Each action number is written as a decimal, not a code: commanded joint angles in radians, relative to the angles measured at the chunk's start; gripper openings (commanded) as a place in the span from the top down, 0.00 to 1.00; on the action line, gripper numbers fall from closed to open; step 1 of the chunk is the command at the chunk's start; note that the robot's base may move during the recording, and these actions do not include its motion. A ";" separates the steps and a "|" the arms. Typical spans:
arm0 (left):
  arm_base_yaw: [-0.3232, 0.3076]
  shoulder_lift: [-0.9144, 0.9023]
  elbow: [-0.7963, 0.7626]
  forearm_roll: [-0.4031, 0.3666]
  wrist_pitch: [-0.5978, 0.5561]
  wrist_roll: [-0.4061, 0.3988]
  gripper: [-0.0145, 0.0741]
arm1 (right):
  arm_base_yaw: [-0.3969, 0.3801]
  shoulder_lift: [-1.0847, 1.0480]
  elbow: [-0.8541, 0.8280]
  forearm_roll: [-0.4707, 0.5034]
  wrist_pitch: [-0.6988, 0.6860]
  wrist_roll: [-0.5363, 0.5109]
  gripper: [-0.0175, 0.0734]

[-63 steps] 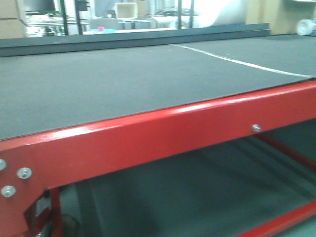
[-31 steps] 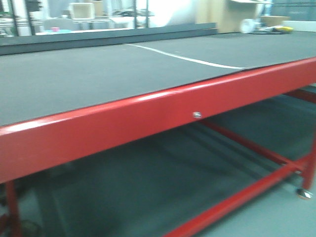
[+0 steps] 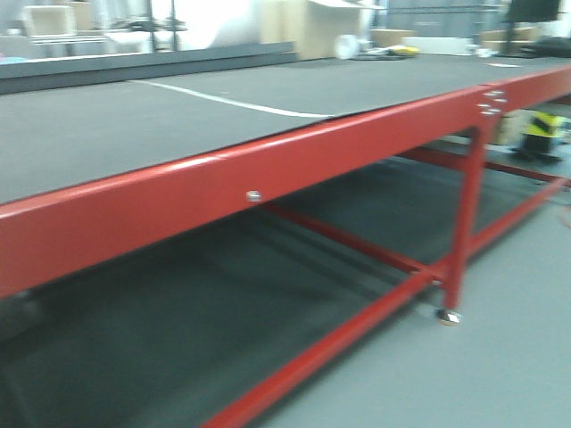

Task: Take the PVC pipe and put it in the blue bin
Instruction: 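Drive the base backward and turn away from the table holding both clamps, then drive the base toward the shelves of blue bins carrying both clamps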

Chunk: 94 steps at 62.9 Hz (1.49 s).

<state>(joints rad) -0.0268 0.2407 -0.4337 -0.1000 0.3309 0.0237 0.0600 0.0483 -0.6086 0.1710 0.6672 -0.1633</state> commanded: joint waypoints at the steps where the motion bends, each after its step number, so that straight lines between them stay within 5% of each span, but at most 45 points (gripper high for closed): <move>1: 0.004 -0.008 -0.001 -0.007 -0.028 -0.009 0.96 | -0.002 -0.004 0.003 -0.007 -0.025 -0.002 0.99; 94: 0.004 -0.008 -0.001 -0.007 -0.028 -0.009 0.96 | -0.002 -0.004 0.003 -0.007 -0.025 -0.002 0.99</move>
<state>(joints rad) -0.0268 0.2407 -0.4337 -0.1000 0.3309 0.0237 0.0600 0.0483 -0.6086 0.1710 0.6672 -0.1633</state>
